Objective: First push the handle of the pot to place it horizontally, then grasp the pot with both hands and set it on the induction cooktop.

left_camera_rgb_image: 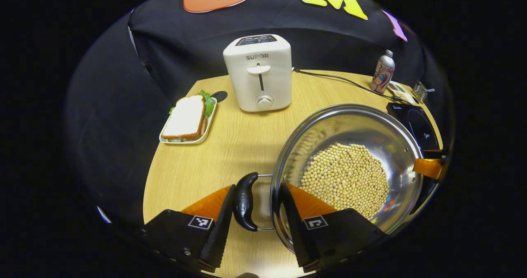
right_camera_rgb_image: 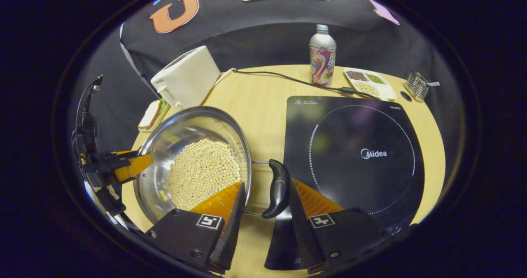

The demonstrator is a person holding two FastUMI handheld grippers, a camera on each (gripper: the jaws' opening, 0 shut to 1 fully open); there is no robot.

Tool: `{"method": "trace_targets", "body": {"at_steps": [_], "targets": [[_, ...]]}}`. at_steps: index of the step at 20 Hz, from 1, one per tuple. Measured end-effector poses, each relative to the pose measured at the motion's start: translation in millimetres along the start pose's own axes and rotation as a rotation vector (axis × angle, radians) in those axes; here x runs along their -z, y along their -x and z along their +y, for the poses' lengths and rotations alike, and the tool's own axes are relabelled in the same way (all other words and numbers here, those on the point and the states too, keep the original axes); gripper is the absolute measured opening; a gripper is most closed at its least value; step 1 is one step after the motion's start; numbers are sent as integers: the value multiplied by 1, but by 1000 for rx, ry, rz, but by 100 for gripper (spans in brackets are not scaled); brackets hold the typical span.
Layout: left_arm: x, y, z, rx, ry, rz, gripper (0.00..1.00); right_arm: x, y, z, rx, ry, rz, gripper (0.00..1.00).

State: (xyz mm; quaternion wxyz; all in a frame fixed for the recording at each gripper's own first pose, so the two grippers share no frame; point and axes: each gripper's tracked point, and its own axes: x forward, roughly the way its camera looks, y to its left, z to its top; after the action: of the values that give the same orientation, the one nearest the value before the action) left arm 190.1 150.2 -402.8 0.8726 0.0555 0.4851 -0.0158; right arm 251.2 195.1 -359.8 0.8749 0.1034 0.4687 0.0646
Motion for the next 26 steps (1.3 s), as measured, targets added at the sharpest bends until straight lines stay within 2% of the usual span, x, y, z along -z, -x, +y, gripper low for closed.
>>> {"method": "trace_targets", "body": {"at_steps": [2,4,9,12,14,15,21,24,26], "targets": [[0,3,-1,14,-1,20,61,-2,0,-1,-8,7,1,60],[2,7,-2,18,2,28,58,-1,0,0,-12,-7,6,53],[-1,29,0,5,2,-3,57,-6,21,3,-21,21,-40,54],[0,50,-2,-2,12,-23,57,-7,39,3,-20,38,-70,51],[-2,64,-5,-3,15,-43,57,-5,53,1,-24,30,-82,54],[-1,71,-9,-4,19,-46,57,-4,61,-1,-22,29,-90,51],[4,103,-41,44,5,-65,57,15,109,-24,26,7,-127,51],[5,116,-67,75,-25,-89,57,27,135,-45,60,-17,-155,54],[5,126,-84,99,-42,-100,57,36,152,-62,84,-41,-170,51]]}}
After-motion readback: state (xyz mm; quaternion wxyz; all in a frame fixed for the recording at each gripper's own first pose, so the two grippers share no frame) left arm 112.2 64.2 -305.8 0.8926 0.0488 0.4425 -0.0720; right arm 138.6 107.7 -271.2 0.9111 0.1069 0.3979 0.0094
